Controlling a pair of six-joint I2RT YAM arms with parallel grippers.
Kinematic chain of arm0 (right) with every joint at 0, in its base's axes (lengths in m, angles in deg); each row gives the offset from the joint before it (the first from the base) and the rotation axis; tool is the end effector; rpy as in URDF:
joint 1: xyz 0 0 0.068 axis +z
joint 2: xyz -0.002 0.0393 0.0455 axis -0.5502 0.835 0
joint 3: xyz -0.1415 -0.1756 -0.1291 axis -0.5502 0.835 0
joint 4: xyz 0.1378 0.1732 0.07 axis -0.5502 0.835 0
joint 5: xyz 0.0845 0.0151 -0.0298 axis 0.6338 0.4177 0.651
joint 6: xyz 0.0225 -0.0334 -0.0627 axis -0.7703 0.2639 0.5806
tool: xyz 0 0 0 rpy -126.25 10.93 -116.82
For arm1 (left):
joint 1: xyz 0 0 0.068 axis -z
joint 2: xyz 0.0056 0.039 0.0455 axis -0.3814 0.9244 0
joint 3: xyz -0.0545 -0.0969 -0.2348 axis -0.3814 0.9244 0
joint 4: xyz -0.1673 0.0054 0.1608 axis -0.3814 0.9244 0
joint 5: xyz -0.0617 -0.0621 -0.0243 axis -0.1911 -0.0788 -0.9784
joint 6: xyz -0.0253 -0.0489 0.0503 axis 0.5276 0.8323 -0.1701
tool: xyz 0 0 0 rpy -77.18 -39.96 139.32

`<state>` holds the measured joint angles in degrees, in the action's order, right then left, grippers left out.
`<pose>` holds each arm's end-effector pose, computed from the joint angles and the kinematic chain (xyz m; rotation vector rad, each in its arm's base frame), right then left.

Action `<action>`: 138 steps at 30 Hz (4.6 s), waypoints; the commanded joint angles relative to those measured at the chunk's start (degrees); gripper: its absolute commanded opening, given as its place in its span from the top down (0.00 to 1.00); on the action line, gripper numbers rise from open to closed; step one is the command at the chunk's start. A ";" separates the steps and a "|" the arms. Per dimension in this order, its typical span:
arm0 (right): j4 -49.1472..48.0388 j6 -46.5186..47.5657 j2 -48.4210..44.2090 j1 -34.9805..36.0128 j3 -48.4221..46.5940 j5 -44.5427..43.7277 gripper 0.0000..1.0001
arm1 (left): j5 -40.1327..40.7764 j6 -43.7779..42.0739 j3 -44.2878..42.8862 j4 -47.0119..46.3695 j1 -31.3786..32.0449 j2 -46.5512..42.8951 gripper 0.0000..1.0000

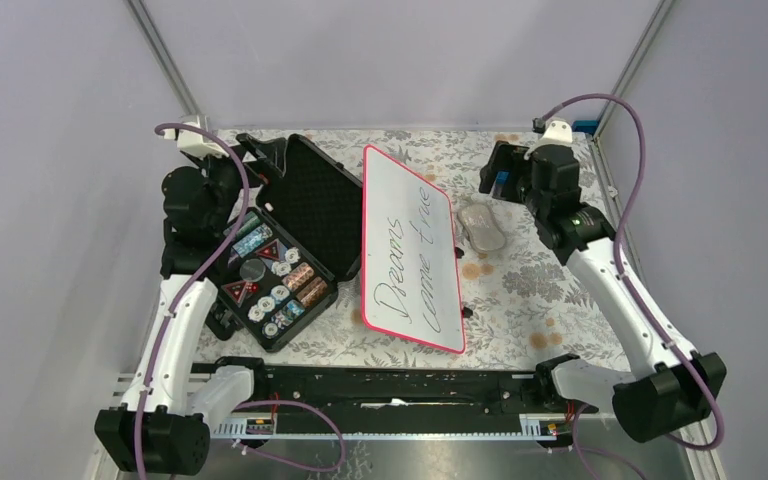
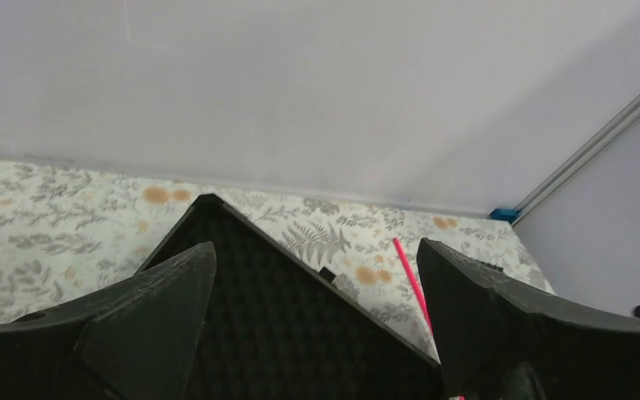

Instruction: Erase the whiteboard

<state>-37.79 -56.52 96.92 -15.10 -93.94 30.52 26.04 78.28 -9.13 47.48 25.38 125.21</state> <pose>0.2526 0.0726 0.3671 0.0962 1.8279 0.2809 0.2247 -0.0209 0.3972 -0.1299 1.5047 -0.4638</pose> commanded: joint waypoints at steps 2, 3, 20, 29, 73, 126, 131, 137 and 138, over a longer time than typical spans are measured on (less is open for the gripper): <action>0.88 0.83 7.50 0.23 -3.20 -4.92 0.01 | -3.47 4.04 -0.66 -6.35 0.38 1.32 0.01; 1.81 0.40 9.72 0.24 -4.10 -4.92 0.01 | -3.61 5.20 -0.42 -6.71 0.38 1.70 0.01; 9.88 -2.66 40.13 -7.94 -20.24 3.30 0.02 | -6.77 2.24 0.10 -6.59 4.59 4.13 0.01; 8.17 0.62 45.70 -13.51 -17.61 13.04 0.26 | -10.15 2.81 -0.12 -6.99 6.13 6.85 0.01; 0.55 3.58 49.53 -10.11 -9.94 1.75 0.88 | -12.42 2.22 -2.86 -3.02 9.34 13.20 0.01; -25.26 -8.45 -0.05 -1.96 26.71 42.71 1.00 | -13.07 4.36 1.32 17.89 24.28 9.92 0.19; -29.28 -6.07 -1.72 -0.71 31.19 43.86 1.00 | -14.19 5.30 2.80 17.17 25.00 7.94 0.20; -32.25 -5.16 -0.49 0.77 31.32 44.15 1.00 | -13.58 3.50 0.61 21.72 27.44 9.00 0.33; -32.45 -5.37 -0.42 1.29 31.18 44.49 1.00 | -12.97 3.47 0.62 22.19 27.71 8.83 0.35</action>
<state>-64.35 -63.31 96.94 -15.25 -61.41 72.79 13.30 82.48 -6.09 68.11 51.76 135.18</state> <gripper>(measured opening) 0.028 0.679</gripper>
